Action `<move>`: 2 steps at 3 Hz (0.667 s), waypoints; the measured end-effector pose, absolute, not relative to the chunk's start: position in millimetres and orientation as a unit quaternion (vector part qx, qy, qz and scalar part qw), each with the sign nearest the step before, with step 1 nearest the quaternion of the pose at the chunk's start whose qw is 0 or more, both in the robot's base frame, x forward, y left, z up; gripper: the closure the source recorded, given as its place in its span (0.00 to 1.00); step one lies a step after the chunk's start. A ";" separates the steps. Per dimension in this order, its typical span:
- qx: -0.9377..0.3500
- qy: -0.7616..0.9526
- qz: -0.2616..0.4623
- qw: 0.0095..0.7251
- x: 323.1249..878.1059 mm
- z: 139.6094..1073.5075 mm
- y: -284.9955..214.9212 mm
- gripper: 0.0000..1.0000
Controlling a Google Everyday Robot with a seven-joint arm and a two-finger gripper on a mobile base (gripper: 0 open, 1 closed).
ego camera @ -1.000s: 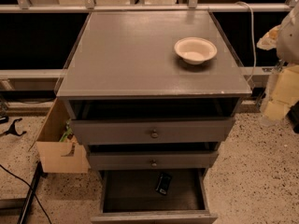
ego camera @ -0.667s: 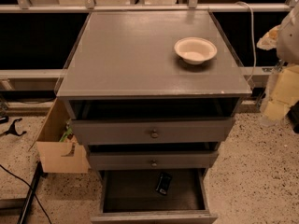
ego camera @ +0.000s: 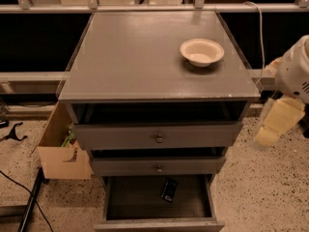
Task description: Pick rxbar blueberry from bottom drawer and place on counter
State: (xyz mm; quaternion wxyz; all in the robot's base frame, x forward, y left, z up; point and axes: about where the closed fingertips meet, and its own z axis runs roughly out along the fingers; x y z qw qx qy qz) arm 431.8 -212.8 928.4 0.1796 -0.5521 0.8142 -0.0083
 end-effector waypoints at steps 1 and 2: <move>-0.525 0.829 0.002 0.192 424.4 891.4 -204.4 0.00; -0.507 0.836 -0.001 0.211 422.0 846.0 -196.2 0.00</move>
Offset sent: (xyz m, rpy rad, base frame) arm -0.0154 0.0236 -0.1243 0.0884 -0.0528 -0.1365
